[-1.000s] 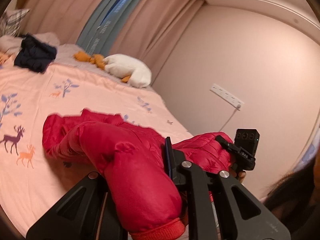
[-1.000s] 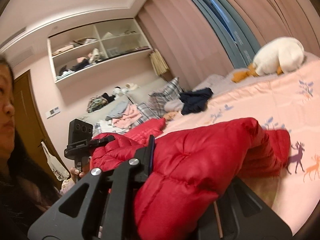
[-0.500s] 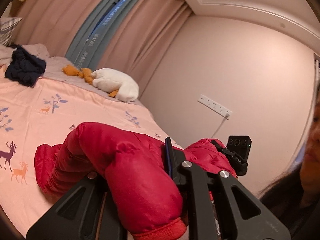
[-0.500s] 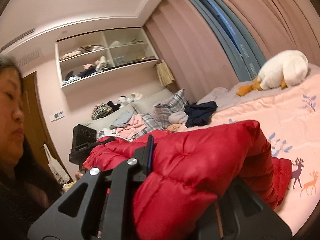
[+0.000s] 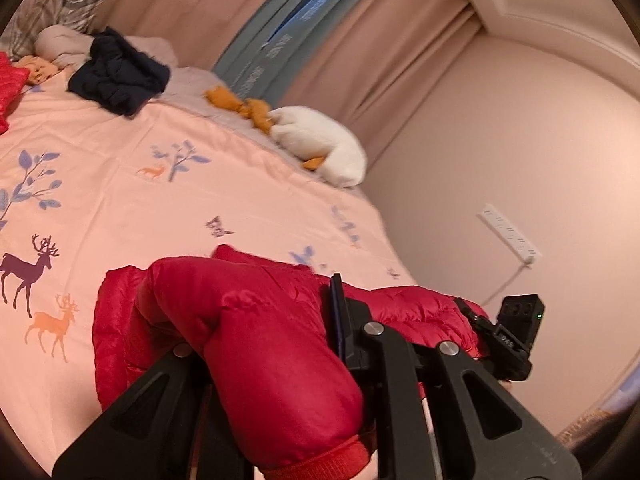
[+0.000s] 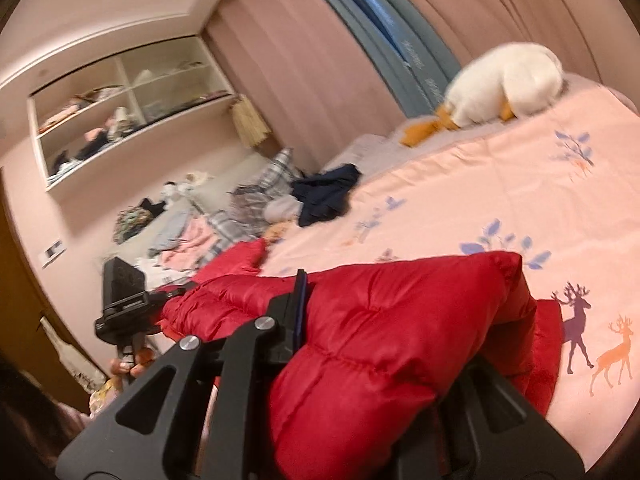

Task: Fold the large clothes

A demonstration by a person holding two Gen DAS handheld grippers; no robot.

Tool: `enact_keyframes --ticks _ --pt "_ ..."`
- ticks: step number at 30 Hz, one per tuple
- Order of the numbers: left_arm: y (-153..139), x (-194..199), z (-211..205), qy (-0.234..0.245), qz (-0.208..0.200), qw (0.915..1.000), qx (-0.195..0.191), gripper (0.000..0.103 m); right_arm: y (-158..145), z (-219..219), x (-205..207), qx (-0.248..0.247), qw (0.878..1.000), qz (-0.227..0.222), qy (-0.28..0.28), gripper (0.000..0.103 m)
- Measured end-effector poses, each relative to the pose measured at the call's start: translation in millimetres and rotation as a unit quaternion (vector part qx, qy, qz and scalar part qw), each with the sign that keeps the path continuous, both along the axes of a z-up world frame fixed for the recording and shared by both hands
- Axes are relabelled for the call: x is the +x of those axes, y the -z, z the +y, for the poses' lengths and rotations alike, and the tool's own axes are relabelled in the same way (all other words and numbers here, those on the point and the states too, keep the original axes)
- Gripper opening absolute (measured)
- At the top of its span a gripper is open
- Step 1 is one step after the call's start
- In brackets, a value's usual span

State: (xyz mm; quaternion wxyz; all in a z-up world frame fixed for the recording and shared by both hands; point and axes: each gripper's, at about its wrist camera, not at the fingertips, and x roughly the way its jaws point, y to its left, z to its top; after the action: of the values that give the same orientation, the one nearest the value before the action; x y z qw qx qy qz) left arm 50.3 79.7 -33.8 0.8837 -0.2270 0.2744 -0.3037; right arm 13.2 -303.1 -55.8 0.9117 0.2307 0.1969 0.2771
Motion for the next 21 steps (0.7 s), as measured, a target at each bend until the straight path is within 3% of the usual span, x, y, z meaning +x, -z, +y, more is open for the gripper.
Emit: enact_keyframes --ticks 6,12,21 --pt "27.3 40.3 -8.3 -0.035 0.042 0.9977 0.039 0.015 30.7 0.0 38.3 -0.012 0.998 0.051 0.023 0.015" --pt "63.2 73.9 -3.4 -0.054 0.098 0.993 0.038 0.016 54.8 2.6 63.9 -0.027 0.995 0.09 0.034 0.015" --pt "75.1 118.4 -12.5 -0.067 0.136 0.9864 0.062 0.016 63.9 0.9 105.2 -0.033 0.99 0.128 0.052 0.016"
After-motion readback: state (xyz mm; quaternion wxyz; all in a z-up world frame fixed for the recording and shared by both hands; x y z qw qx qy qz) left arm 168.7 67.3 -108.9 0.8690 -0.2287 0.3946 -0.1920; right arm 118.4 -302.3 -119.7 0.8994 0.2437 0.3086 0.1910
